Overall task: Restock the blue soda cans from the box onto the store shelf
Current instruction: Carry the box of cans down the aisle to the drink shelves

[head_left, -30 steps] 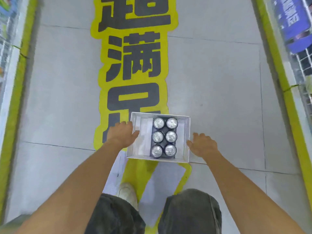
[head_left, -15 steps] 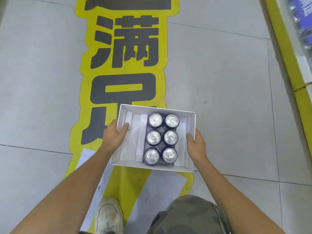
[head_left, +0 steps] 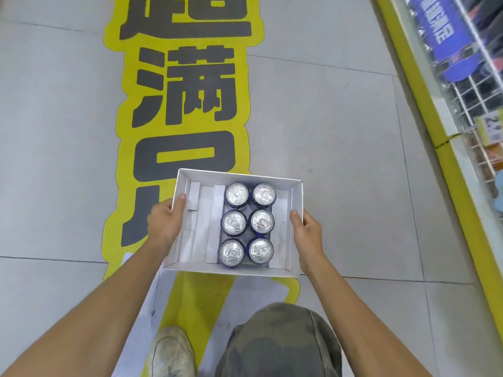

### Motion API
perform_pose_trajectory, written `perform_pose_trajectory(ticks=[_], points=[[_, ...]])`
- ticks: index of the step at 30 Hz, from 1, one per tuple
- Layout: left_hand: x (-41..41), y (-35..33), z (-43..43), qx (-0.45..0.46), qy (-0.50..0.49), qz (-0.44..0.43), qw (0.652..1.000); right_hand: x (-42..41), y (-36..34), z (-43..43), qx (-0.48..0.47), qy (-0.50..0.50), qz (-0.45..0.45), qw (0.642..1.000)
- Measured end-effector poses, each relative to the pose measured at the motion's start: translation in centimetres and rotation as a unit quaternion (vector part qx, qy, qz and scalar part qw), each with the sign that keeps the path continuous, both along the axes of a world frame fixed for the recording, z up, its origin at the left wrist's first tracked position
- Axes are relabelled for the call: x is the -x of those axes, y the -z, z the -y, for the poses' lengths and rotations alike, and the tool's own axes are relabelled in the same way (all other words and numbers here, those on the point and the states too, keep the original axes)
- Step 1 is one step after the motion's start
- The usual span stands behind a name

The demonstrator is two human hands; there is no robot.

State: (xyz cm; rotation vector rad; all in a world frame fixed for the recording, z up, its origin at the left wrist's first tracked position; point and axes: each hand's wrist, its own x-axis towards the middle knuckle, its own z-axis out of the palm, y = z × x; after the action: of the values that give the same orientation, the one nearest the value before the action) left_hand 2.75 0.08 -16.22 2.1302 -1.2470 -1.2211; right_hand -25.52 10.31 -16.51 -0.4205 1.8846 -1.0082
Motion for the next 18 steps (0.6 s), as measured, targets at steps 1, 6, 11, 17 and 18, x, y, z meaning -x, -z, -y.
perform_pose_trajectory(ticks=[1, 6, 11, 17, 18], points=[[-0.1, -1.3, 0.4, -0.001, 0.005, -0.002, 1.000, 0.0, -1.5, 0.1, 0.007, 0.005, 0.002, 1.000], [0.0, -12.7, 1.1, 0.004, -0.004, -0.025, 1.000, 0.0, -13.6, 0.6, 0.022, 0.012, 0.009, 1.000], [0.1, -28.9, 1.0, 0.007, -0.010, -0.004, 1.000, -0.2, -30.7, 1.5, 0.014, -0.001, -0.002, 1.000], [-1.0, -49.9, 2.5, 0.001, -0.002, 0.006, 1.000, -1.4, -52.3, 2.8, -0.006, 0.004, 0.014, 1.000], [-1.2, -53.1, 2.9, 0.002, -0.001, 0.007, 1.000, -1.6, -55.6, 3.2, -0.007, 0.003, 0.015, 1.000]])
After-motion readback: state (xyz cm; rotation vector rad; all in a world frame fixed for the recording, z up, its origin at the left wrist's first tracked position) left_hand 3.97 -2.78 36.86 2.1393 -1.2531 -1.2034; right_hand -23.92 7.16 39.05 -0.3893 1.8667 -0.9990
